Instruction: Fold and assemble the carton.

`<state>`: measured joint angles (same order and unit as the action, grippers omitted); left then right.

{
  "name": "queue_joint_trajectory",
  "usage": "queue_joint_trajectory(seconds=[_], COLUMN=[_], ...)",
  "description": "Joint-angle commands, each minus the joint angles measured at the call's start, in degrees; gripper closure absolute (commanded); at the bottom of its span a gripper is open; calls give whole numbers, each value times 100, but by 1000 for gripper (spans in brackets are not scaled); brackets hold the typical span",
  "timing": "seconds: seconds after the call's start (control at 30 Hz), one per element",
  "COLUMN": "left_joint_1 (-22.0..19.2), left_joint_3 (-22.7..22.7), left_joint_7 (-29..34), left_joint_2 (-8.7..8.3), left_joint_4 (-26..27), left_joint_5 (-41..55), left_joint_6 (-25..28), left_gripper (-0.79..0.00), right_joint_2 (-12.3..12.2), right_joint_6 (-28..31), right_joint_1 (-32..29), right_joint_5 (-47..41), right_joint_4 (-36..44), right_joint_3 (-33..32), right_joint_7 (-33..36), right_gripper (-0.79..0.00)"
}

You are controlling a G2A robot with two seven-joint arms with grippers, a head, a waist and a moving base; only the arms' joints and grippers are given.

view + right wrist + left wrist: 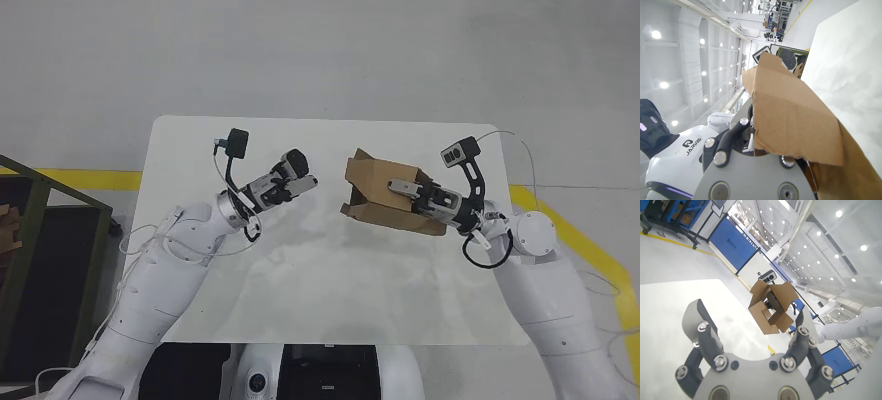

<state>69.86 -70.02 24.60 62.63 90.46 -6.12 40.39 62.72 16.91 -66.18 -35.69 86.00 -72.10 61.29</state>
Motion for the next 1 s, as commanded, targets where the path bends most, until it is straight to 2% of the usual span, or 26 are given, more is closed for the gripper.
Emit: queue_joint_trajectory(seconds=[0.0, 0.3, 0.37, 0.43, 0.6, 0.83, 0.97], left_joint_1=[-1, 2, 7, 52, 63, -10, 11], left_joint_3=[2, -2, -109, -221, -333, -331, -340], left_joint_7=[8, -10, -208, -742, -2198, -3358, -3915], left_joint_2=[0, 1, -4, 8, 73, 69, 36], left_joint_4=[1, 12, 121, 246, -95, -469, -526], left_joint_5=[6, -2, -390, -1000, -2678, -5054, -5814], left_joint_6=[-14, -30, -182, -46, 124, 544, 1085], left_gripper=[-785, -785, -785, -785, -785, -785, -785], right_joint_2=[0, 0, 0, 0, 0, 0, 0], right_joint_6=[1, 1, 1, 1, 1, 1, 1], right_joint_1=[0, 0, 0, 0, 0, 0, 0], right_joint_5=[3, 3, 3, 3, 3, 3, 3], right_joint_4=[1, 1, 1, 1, 1, 1, 1], right_joint_3=[1, 1, 1, 1, 1, 1, 1], right_joint_7=[1, 1, 1, 1, 1, 1, 1], right_gripper=[0, 0, 0, 0, 0, 0, 0])
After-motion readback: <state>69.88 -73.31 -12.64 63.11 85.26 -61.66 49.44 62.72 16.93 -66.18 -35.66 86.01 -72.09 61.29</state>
